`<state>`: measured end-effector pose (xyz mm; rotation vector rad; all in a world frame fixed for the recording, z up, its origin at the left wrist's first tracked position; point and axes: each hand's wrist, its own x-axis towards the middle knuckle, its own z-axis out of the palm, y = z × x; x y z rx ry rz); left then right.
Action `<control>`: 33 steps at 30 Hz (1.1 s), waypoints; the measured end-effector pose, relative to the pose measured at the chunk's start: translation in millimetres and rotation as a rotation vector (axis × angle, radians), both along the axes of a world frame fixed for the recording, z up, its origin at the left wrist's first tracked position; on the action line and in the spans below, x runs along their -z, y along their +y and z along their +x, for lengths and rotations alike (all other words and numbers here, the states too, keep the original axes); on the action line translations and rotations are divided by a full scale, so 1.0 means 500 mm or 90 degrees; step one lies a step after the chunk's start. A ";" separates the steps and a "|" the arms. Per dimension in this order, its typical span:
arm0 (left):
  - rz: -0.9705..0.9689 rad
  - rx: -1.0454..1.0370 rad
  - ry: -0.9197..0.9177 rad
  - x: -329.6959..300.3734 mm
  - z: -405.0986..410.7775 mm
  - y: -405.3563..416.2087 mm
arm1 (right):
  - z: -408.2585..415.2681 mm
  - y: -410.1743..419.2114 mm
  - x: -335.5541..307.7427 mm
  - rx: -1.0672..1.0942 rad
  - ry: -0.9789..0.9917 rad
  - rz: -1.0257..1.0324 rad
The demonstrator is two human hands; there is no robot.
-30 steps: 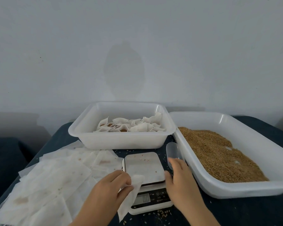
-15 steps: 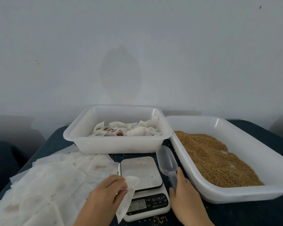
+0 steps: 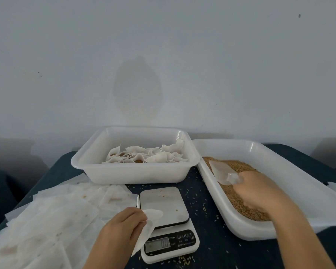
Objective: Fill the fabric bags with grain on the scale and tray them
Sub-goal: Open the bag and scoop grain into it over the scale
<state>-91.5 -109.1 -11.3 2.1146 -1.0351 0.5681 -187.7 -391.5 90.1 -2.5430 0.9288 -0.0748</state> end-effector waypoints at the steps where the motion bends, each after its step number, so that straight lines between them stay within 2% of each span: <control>1: -0.003 0.003 0.004 -0.003 0.003 -0.001 | 0.009 -0.023 -0.001 0.017 0.024 0.023; 5: 0.002 0.026 0.047 -0.021 0.016 -0.017 | 0.019 -0.077 -0.001 0.046 0.082 0.075; 15: 0.028 0.123 0.053 -0.058 0.012 -0.118 | -0.031 -0.096 -0.030 -0.003 0.232 -0.023; 20: 0.022 0.150 0.060 -0.060 0.003 -0.152 | -0.008 -0.090 -0.031 -0.019 0.220 -0.008; 28: 0.031 0.145 0.058 -0.058 0.002 -0.163 | 0.066 -0.077 0.056 -0.035 0.153 -0.063; 33: 0.002 0.104 0.090 -0.047 0.011 -0.156 | 0.062 -0.106 0.071 -0.056 0.003 -0.053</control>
